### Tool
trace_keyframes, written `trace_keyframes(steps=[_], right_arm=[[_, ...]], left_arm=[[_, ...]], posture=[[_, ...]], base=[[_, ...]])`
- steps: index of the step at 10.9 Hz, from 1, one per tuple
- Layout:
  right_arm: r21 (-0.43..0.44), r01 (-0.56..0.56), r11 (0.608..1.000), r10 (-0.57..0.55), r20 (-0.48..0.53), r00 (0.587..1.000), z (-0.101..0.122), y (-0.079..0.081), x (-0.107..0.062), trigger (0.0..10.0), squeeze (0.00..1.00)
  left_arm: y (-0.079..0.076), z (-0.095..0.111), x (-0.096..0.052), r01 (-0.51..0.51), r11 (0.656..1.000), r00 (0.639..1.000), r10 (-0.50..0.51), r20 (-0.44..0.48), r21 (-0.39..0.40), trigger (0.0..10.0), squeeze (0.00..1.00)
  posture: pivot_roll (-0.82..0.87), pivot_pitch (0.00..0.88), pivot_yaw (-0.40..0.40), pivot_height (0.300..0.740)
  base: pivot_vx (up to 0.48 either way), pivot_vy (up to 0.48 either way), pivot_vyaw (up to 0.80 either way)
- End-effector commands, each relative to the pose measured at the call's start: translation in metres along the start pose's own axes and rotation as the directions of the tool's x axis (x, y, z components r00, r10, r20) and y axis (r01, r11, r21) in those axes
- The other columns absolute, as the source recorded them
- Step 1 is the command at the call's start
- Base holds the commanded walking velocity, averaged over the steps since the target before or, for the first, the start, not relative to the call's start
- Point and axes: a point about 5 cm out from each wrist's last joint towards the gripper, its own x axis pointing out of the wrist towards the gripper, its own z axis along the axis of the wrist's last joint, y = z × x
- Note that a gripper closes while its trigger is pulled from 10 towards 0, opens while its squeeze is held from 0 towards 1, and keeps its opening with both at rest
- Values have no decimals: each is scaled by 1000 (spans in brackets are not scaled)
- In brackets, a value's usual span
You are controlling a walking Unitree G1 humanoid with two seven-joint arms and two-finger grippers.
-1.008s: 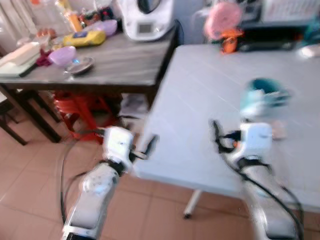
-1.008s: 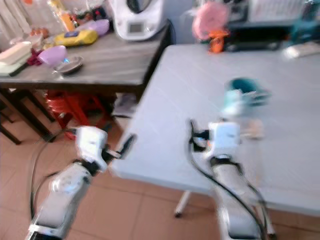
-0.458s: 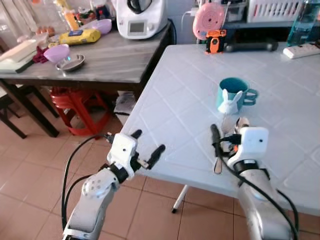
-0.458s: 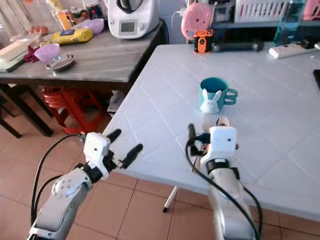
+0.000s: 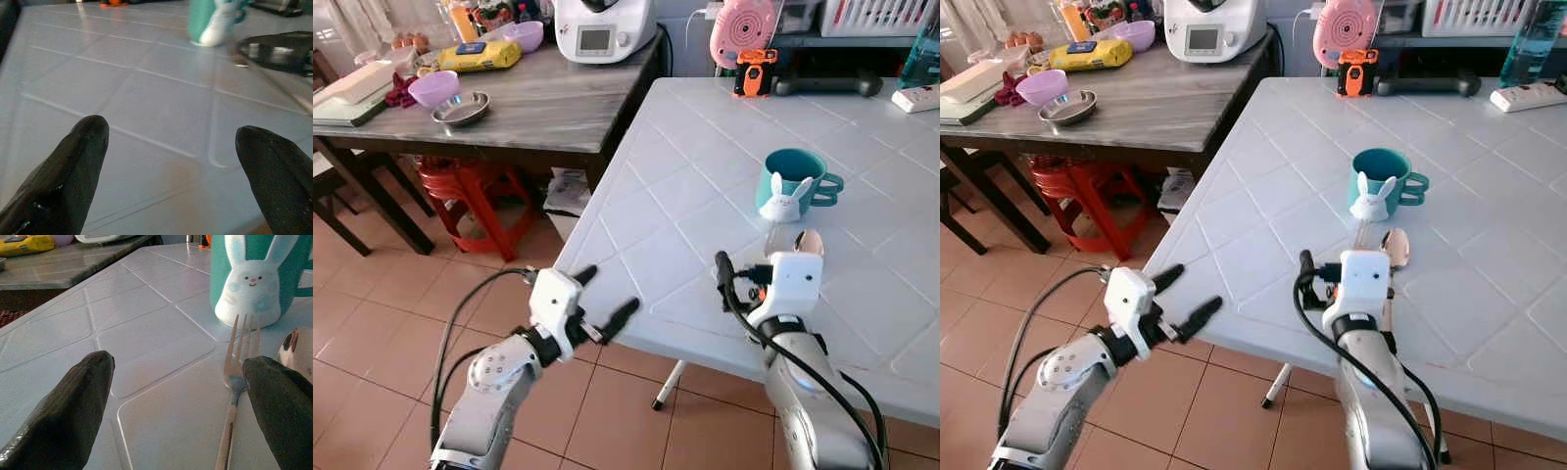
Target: Setting the table
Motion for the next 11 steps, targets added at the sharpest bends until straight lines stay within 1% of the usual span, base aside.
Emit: trace_keyframes(steps=[1,2,3,4,6,7,8,9,10,11], right_arm=[[16,-1,1000,2,-42,999,-5,5,2,10000,0],[21,2,1000,-1,-55,998,-6,5,3,10000,0],[24,28,999,-25,-89,996,-9,4,3,10000,0],[59,49,997,-42,-117,992,-13,1,3,10000,0],[76,81,994,-69,-157,985,-19,-3,3,10000,0],[81,86,993,-72,-164,984,-20,-4,4,5765,0],[94,93,991,-74,-182,980,-22,-5,5,549,0],[92,92,992,-73,-190,979,-21,-6,9,0,0],[85,96,992,-78,-200,977,-21,-7,13,0,0],[50,98,994,-84,-222,971,-21,-8,18,0,0]], left_arm=[[-1,2,-3,30,999,1000,-30,5,16,10000,0],[-2,2,-2,39,999,999,-39,8,19,10000,0],[0,3,-3,42,999,999,-42,12,18,10000,0],[0,3,-3,40,999,999,-40,9,20,10000,0],[-2,2,-2,49,999,999,-49,13,19,10000,0],[-1,3,-3,52,998,999,-52,12,20,10000,0],[-1,3,-3,55,998,998,-56,12,21,10000,0],[-2,3,-3,63,998,998,-63,13,21,10000,0],[-2,3,-3,73,997,997,-73,13,20,10000,0],[-1,3,-3,77,997,997,-77,9,28,10000,0]], posture=[[-141,96,147,740],[-141,96,145,740],[-141,96,145,740],[-140,94,143,740],[-139,94,144,740],[-138,94,143,740],[-138,94,143,740],[-136,92,142,740],[-135,90,141,740],[-133,88,140,740]], base=[[0,0,0],[0,0,0],[0,0,0],[0,0,0],[0,0,0],[0,0,0],[0,0,0],[0,0,0],[0,0,0],[0,0,0]])
